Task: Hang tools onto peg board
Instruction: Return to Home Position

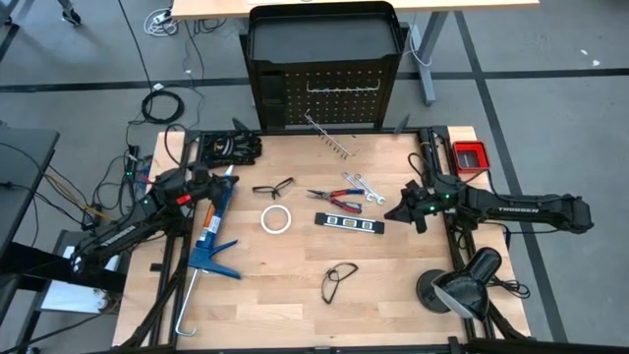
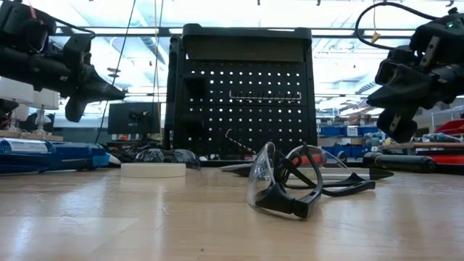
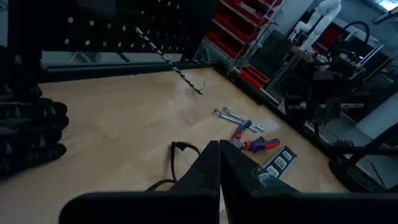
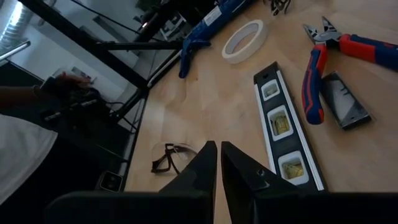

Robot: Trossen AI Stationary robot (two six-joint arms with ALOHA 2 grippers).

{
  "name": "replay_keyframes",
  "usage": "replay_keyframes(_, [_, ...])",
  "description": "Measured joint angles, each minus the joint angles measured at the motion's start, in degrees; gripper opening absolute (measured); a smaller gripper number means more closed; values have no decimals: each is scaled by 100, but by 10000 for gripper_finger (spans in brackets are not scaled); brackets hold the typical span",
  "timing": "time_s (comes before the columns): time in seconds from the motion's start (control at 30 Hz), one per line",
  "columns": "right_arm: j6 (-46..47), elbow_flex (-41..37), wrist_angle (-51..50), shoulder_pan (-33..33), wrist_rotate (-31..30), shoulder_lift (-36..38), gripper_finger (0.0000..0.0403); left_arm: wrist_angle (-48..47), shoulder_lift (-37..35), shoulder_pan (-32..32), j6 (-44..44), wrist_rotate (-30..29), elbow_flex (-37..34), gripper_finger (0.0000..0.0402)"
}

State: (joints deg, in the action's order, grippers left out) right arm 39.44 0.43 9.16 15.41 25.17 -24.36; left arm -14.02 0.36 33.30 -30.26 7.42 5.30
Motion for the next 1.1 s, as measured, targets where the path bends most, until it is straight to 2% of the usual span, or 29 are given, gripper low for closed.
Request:
replay_keyframes(0.13, [0, 0, 4, -1, 0, 48, 29, 429, -7, 0, 0, -6, -112, 5])
replay_keyframes(0.3, [-2, 0, -215, 1, 1, 44, 27, 1598, -6, 0, -2, -28, -482, 5])
replay_keyframes(0.73, [0, 0, -511, -8, 0, 62, 27, 1591, -17, 0, 2, -31, -483, 5])
replay_keyframes(1.1, [-2, -2, -512, -218, 0, 768, 27, 1589, -37, 0, 0, -35, -485, 5])
